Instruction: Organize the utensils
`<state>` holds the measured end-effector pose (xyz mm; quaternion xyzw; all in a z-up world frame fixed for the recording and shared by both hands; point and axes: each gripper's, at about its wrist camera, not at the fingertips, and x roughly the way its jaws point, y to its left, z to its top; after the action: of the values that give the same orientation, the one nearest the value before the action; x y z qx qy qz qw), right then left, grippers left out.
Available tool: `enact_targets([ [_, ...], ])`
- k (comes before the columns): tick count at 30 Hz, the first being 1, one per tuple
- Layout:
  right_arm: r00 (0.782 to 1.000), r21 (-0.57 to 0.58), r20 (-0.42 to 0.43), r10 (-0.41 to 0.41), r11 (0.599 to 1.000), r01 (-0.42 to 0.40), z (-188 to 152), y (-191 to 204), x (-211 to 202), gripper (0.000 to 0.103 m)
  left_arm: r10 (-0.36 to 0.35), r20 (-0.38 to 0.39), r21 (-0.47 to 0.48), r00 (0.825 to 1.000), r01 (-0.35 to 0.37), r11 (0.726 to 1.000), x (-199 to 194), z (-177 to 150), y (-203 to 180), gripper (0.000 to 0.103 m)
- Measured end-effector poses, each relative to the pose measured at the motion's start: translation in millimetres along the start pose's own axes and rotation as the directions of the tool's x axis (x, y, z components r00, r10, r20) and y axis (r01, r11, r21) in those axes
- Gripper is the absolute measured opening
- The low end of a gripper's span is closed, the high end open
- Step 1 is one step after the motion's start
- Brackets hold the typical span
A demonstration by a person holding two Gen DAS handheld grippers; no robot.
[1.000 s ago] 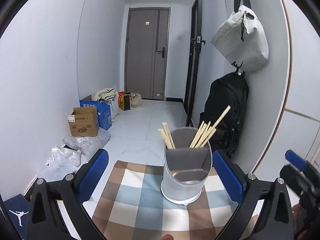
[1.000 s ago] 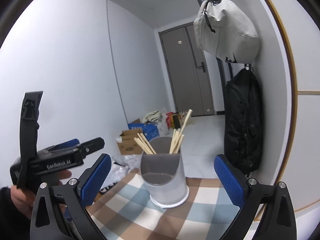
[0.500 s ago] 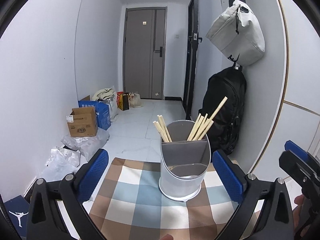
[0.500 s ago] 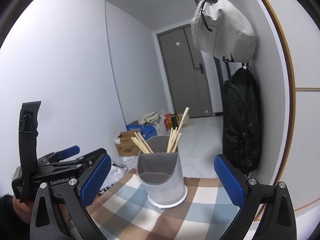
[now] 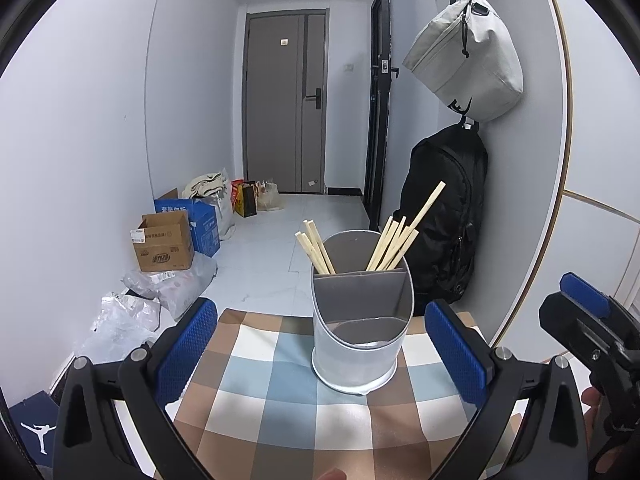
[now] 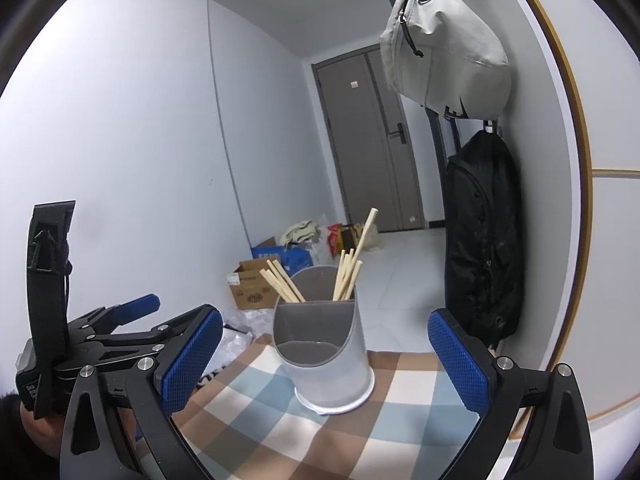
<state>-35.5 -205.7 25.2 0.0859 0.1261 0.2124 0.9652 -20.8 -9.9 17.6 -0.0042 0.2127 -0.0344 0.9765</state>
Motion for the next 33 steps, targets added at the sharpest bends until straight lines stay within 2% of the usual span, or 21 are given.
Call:
enact_targets([
  [13,1.0,0.003,-0.007,-0.002,1.0,0.002,0.8,-1.5,-0.6,0.103,0.031,0.004,-0.004,1.0,-0.031,1.0,-0.3,-0.8,-1.3,0.101],
  [33,1.0,0.01,-0.006,-0.004,1.0,0.004,0.7,-1.8,0.2,0.103,0.021,0.019,0.008,1.0,-0.021,1.0,-4.0,-1.4,-4.5,0.101],
])
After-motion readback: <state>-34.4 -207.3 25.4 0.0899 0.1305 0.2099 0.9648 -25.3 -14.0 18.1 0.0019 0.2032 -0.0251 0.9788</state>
